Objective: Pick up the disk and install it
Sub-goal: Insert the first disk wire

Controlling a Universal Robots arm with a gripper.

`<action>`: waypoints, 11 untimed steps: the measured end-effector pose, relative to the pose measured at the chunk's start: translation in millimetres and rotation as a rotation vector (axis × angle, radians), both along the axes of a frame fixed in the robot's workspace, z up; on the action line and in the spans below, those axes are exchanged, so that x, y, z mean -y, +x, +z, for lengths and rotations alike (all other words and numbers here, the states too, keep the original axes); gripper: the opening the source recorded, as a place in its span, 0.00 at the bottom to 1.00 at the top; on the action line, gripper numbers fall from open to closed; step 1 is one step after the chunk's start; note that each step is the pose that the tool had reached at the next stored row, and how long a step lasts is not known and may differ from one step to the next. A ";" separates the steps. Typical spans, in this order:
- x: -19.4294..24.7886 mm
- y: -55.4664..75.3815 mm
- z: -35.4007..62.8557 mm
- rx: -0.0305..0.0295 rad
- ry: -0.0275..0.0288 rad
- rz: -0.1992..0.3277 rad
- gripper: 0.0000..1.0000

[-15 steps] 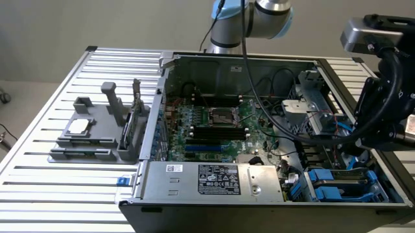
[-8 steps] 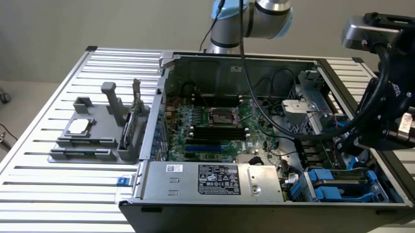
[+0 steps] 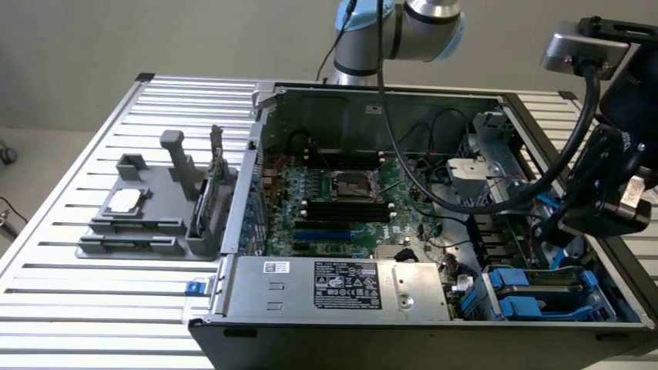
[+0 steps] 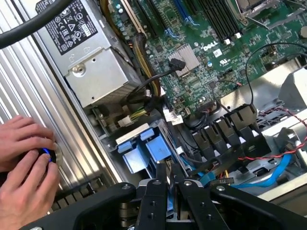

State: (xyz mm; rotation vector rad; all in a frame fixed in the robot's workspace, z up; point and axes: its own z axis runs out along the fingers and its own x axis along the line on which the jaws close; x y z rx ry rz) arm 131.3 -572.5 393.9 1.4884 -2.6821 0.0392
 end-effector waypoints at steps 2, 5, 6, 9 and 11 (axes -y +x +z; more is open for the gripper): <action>0.0 0.0 0.0 0.0000 0.0001 -0.026 0.18; 0.0 0.0 0.0 0.0000 0.0001 -0.069 0.18; 0.0 0.0 0.0 0.0000 0.0002 -0.084 0.18; 0.0 0.0 0.0 0.0000 0.0003 -0.128 0.18; 0.0 0.0 0.0 0.0000 0.0004 -0.159 0.18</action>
